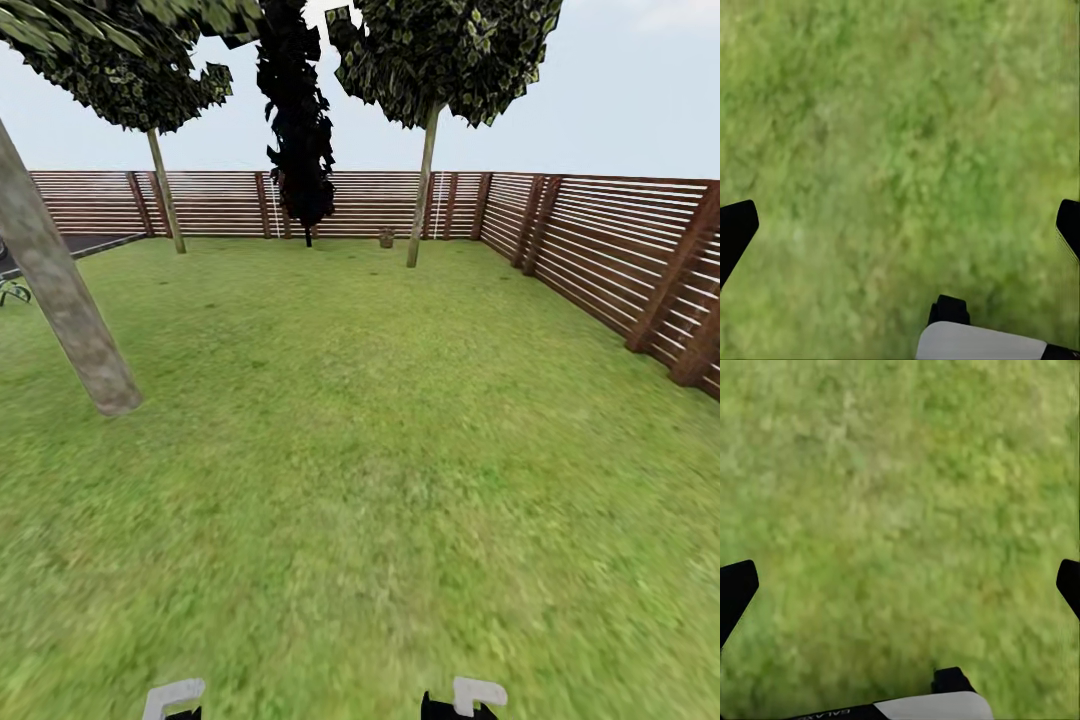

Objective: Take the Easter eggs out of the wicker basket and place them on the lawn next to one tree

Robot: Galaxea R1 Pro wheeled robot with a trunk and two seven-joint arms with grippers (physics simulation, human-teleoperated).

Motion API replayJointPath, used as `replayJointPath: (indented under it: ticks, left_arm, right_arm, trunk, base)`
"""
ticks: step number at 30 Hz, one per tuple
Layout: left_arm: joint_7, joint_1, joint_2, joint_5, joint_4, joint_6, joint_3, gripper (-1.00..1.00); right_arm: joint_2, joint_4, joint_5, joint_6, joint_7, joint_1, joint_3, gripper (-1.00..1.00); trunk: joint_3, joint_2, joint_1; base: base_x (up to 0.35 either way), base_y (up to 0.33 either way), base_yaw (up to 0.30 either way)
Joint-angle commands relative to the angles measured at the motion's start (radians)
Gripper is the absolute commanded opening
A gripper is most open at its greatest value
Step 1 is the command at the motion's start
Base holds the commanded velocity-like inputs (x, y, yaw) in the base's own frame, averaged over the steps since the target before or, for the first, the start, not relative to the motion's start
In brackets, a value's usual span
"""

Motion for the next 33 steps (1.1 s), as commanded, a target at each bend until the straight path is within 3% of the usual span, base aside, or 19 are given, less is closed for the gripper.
replayJointPath:
  ticks: [1, 33]
  left_arm:
    - [0.001, -0.001, 0.000, -0.001, 0.001, -0.004, 0.003, 1.00]
    - [0.002, -0.001, 0.001, 0.000, 0.001, -0.005, 0.003, 1.00]
  right_arm:
    - [0.000, 0.001, -0.005, -0.004, -0.003, -0.001, 0.003, 1.00]
    - [0.004, 0.014, -0.008, -0.005, -0.003, -0.001, 0.002, 1.00]
  trunk:
    - [-0.002, -0.002, 0.001]
    - [-0.002, -0.002, 0.001]
  base:
    - [0.290, 0.000, 0.000]
    - [0.290, 0.000, 0.000]
